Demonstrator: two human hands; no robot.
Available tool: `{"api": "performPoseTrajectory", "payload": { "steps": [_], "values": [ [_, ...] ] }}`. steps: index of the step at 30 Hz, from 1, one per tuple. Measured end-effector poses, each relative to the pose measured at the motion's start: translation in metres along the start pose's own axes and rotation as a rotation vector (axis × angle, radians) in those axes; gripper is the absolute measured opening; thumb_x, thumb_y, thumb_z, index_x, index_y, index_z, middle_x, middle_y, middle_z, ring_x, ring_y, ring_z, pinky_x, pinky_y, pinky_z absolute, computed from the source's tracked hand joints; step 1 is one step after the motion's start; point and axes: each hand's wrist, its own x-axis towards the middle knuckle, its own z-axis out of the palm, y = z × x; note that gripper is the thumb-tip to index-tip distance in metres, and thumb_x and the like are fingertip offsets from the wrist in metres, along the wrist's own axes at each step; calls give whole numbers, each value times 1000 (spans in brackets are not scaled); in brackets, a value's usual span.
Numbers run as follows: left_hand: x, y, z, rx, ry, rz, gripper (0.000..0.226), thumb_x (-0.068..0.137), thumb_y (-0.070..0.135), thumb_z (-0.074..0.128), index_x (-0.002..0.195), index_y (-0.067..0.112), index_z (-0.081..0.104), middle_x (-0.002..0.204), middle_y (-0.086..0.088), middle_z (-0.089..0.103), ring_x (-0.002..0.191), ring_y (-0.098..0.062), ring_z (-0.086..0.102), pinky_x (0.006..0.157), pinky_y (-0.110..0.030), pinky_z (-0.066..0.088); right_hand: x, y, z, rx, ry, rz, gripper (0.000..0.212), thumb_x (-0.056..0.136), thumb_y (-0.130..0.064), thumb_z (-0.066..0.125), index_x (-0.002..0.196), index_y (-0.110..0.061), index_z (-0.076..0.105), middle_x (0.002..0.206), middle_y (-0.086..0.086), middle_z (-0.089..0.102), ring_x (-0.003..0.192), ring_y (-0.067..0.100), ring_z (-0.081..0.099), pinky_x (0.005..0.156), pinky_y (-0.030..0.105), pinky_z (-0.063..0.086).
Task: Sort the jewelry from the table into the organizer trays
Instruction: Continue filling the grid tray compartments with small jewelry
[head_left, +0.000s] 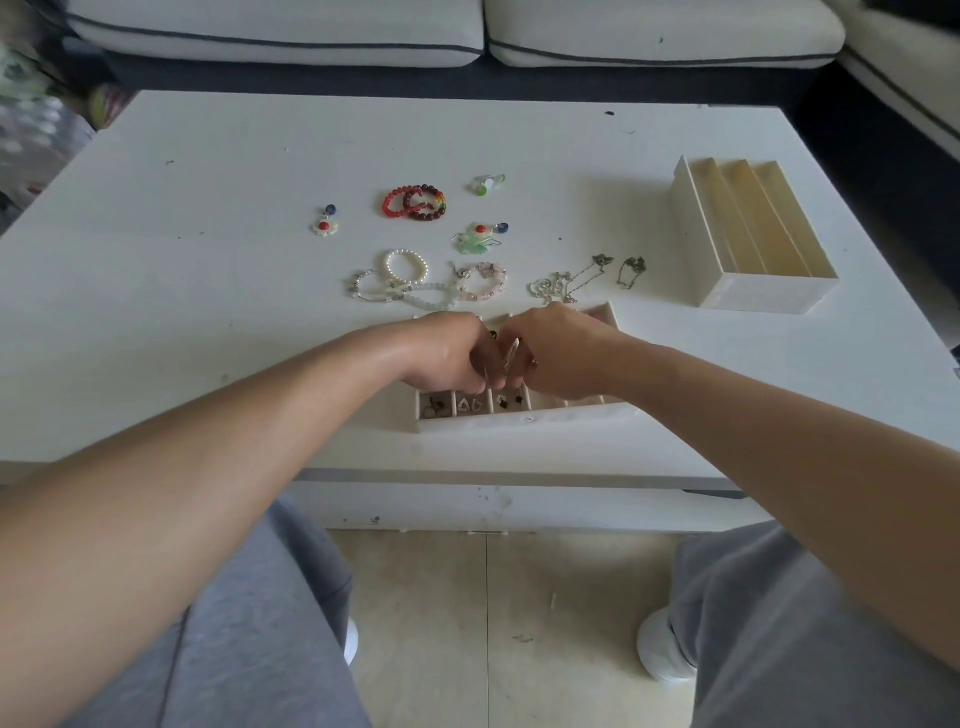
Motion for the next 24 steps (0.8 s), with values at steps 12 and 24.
{"api": "performPoseTrajectory", "payload": {
  "steps": [12,24],
  "values": [
    [4,0,4,-1,-9,-9,29,88,10,65,98,32,80,104,12,74,98,-14,67,87,-31,53,-2,1,1,97,-40,14,34,87,-6,50,107,-29,65,85,-14,75,95,6,68,71,16,49],
    [2,0,-1,5,-9,-12,24,90,11,65,98,29,79,101,9,75,99,-17,67,89,-34,54,0,6,-1,191,5,60,41,85,-5,51,119,-24,64,86,-12,77,86,-6,66,81,27,54]
  ]
}}
